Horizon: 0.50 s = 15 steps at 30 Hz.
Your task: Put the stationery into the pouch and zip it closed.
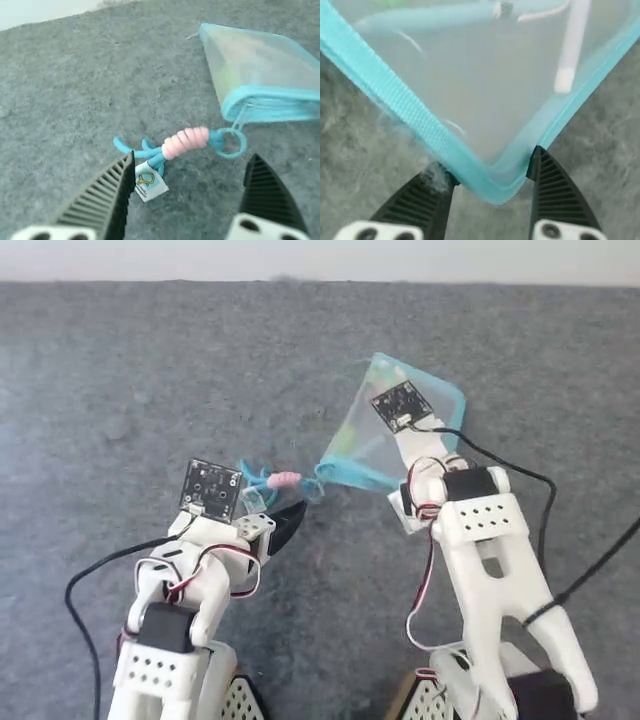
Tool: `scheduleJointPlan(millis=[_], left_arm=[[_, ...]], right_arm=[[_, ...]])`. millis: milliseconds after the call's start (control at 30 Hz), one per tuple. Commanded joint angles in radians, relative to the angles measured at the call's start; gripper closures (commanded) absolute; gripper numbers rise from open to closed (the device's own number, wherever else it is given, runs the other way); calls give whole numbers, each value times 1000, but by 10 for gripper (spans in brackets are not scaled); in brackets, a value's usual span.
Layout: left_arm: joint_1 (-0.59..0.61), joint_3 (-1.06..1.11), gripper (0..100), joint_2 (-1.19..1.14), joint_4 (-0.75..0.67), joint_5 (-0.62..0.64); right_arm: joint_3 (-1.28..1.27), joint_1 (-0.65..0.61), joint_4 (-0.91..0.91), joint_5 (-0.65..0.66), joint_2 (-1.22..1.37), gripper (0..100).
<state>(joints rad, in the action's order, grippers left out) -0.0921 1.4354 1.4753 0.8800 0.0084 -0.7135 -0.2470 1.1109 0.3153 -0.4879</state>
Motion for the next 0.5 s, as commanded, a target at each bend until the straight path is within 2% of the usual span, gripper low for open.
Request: scheduleJointPlan(millis=[0,133,267,467], left_arm=[[-6,-13,669,-25,-41,12],[-6,-13,669,-26,-38,12],[-12,-12,669,-26,-40,12],[-12,-10,669,-28,-37,12]], right_arm=[[-87,-7,-88,6,-220,798],[-322,-30,-260,41,-433,797],[-299,-16,-189,38,-426,797],[-175,-13,-58,-9,-269,797]])
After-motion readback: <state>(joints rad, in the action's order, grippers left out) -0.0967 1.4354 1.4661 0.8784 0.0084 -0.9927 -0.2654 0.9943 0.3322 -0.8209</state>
